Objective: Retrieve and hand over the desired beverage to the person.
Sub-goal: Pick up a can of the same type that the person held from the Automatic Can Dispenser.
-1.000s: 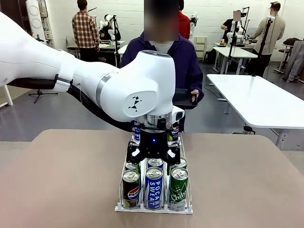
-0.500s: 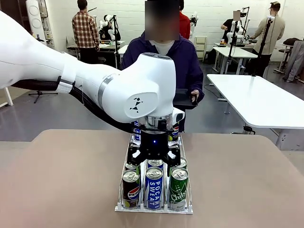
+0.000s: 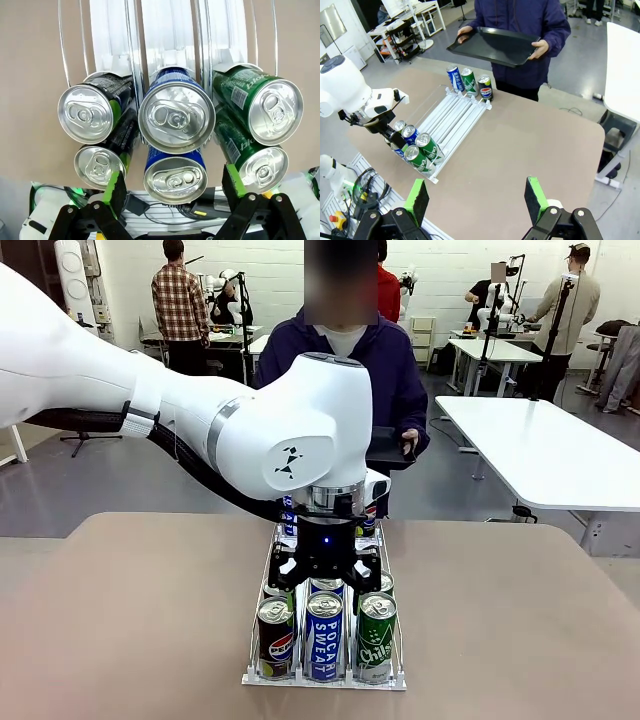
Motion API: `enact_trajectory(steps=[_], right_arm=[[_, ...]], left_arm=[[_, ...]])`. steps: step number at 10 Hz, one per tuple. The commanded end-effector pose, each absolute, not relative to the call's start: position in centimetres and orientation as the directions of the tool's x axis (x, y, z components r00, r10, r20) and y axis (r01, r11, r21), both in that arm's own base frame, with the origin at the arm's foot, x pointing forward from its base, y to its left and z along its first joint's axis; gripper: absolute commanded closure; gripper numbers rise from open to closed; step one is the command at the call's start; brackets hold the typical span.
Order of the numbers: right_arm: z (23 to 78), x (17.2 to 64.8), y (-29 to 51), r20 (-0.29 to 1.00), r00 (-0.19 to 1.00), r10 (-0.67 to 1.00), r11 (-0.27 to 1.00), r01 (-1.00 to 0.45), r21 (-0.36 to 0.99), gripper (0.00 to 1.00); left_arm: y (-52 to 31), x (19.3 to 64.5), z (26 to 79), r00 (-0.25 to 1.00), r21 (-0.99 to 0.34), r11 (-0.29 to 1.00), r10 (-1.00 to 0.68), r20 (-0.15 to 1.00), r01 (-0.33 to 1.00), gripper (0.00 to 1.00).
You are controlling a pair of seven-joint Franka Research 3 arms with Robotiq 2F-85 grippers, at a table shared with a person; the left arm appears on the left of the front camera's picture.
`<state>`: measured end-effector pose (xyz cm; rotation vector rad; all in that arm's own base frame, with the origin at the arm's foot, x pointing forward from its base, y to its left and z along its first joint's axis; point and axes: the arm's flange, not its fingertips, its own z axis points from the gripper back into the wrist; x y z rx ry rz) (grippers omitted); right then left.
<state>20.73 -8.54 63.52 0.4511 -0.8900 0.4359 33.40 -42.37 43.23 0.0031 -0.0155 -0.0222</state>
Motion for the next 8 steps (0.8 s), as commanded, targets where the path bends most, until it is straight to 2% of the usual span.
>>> enact_trajectory(steps=[1, 8], right_arm=[[63.42, 20.83, -8.51, 0.813, 0.555, 0.179, 0.816, -0.545, 0.193, 0.00], [63.42, 20.83, -8.51, 0.813, 0.555, 0.179, 0.816, -0.545, 0.193, 0.00]], left_arm=[[-42.02, 33.17, 43.27, 1.000, -0.007, 1.000, -0.021, -0.002, 0.021, 0.00], [-41.86, 33.40, 42.96, 1.000, -0.018, 0.999, -0.029, 0.002, 0.029, 0.00]])
